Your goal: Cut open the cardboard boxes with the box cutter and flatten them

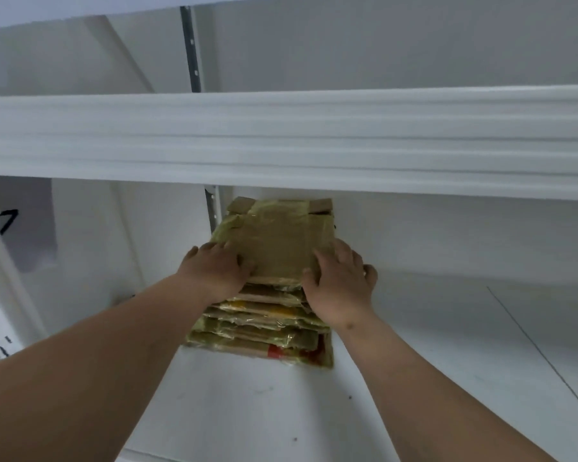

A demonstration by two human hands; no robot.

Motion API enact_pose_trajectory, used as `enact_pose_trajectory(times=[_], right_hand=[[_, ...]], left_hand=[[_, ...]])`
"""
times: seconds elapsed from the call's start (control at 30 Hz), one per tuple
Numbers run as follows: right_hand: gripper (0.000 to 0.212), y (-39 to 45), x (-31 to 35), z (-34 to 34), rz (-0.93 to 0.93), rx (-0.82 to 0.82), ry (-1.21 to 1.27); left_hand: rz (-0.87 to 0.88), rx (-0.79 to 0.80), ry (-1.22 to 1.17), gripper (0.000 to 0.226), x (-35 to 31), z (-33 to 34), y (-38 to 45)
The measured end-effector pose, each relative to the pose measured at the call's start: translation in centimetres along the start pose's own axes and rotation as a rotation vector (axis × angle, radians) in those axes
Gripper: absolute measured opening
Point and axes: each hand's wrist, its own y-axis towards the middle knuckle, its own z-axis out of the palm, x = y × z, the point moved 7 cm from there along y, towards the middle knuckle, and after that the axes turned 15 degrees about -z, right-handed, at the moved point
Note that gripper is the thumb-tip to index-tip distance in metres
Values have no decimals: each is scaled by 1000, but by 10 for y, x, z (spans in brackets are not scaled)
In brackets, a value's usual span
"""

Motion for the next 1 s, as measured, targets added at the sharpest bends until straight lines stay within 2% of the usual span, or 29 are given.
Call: enact_pose_trajectory(times=[0.07,0.23,0.47,0.57,0.7,0.8,1.0], right_hand=[[50,2,9,3,-73,31,-32],[76,-1,15,25,-62,269,-150],[74,-9,12,34,-27,329,-231],[70,-15,14,26,-23,249,-207],[61,-31,20,0,-64,-9,-174],[54,-46,15,-16,-70,-126,-166],[47,-82,-9,-46,-62,-164,-106]], left_hand=[[19,18,22,52,-2,4,0],[35,101,119,66,1,17,2],[69,151,181,84,-1,25,-3],[63,98,207,84,-2,15,-6],[61,-62,146,67,-10,-8,-14],[113,-195,85,63,-21,-19,-26],[209,-226,47,61,-62,-32,-67]])
